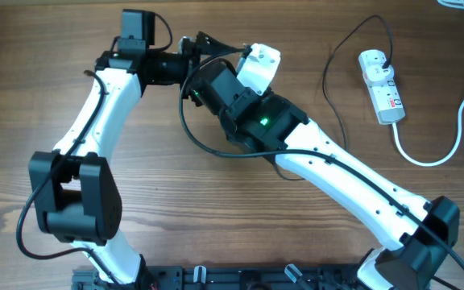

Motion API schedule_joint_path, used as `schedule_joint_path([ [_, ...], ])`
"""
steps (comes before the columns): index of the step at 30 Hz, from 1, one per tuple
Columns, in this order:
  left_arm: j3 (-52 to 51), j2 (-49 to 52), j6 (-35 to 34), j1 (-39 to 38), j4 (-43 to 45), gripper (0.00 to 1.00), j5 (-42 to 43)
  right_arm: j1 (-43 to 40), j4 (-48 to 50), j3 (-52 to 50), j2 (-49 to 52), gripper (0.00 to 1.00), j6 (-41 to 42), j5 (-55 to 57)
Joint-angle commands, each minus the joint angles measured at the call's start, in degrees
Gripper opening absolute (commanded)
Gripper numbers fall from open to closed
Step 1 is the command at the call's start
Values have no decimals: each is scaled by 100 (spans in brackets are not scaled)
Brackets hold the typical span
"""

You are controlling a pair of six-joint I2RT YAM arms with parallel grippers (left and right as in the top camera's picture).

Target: Plug charger to phone and switch on socket

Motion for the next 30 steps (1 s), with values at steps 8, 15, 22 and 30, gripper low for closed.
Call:
schedule_joint_path([
  [8, 22, -201, -815, 168, 33, 98, 39, 15, -118, 87, -79, 4, 5051, 92],
  [15, 22, -201, -855, 168, 33, 86, 131, 42, -107, 87, -826, 4, 5136, -501],
  [22, 22, -201, -855, 168, 33, 72, 1014, 42, -2, 87, -881, 4, 5289, -1010],
  [30, 22, -201, -855, 168, 33, 67, 1412, 39, 39, 87, -863, 4, 5294, -975],
])
